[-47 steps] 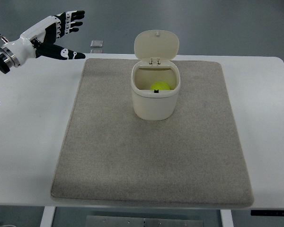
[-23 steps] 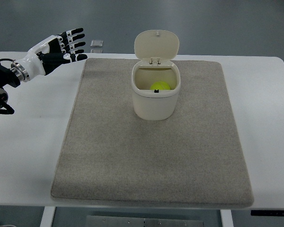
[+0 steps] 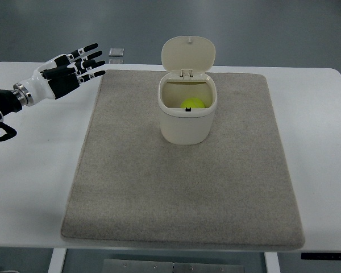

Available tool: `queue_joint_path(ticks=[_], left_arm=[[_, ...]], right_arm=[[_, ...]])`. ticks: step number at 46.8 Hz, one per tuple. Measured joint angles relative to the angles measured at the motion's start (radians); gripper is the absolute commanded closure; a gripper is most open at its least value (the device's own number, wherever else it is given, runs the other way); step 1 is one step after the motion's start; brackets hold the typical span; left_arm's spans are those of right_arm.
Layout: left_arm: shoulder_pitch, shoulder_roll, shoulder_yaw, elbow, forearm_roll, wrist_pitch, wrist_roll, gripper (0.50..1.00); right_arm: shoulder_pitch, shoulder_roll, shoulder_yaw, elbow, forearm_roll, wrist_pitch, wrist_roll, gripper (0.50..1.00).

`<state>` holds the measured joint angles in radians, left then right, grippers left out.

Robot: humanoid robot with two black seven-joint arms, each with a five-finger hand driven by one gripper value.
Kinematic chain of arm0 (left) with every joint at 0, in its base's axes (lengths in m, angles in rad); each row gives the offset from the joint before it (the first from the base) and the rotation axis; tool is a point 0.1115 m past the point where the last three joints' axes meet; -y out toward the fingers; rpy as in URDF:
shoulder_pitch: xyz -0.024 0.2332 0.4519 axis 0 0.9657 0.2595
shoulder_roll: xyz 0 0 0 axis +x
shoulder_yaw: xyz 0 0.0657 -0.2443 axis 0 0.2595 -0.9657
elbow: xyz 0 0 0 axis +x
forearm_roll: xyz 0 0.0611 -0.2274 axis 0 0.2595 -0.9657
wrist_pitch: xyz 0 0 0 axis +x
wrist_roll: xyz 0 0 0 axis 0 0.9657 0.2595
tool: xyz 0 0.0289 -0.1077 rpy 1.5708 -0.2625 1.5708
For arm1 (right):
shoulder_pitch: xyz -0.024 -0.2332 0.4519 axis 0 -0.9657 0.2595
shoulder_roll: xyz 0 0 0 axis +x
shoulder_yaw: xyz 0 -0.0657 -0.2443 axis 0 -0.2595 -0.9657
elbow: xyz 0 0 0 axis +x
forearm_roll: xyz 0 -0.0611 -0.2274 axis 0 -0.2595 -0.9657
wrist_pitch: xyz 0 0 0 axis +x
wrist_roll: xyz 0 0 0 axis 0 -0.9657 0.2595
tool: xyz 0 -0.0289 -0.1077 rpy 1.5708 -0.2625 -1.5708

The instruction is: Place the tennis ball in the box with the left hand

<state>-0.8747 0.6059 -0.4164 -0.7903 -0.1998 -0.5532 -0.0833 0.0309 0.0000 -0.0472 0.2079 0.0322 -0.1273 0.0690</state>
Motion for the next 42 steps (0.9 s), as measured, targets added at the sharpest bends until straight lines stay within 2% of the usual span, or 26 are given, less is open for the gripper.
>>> queue_joint_path(ticks=[7, 14, 42], left_arm=[[0.000, 0.002, -0.013, 0.012, -0.066, -0.035, 0.032, 0.506], [0.000, 0.004, -0.024, 0.019, -0.140, -0.039, 0.062, 0.506], [0.014, 0.002, -0.049, 0.020, -0.141, -0.043, 0.062, 0.506]], right_arm=[[0.000, 0.000, 0.000, 0.000, 0.000, 0.000, 0.000, 0.599], [0.001, 0.000, 0.000, 0.000, 0.000, 0.000, 0.000, 0.599], [0.000, 0.000, 0.000, 0.000, 0.000, 0.000, 0.000, 0.599]])
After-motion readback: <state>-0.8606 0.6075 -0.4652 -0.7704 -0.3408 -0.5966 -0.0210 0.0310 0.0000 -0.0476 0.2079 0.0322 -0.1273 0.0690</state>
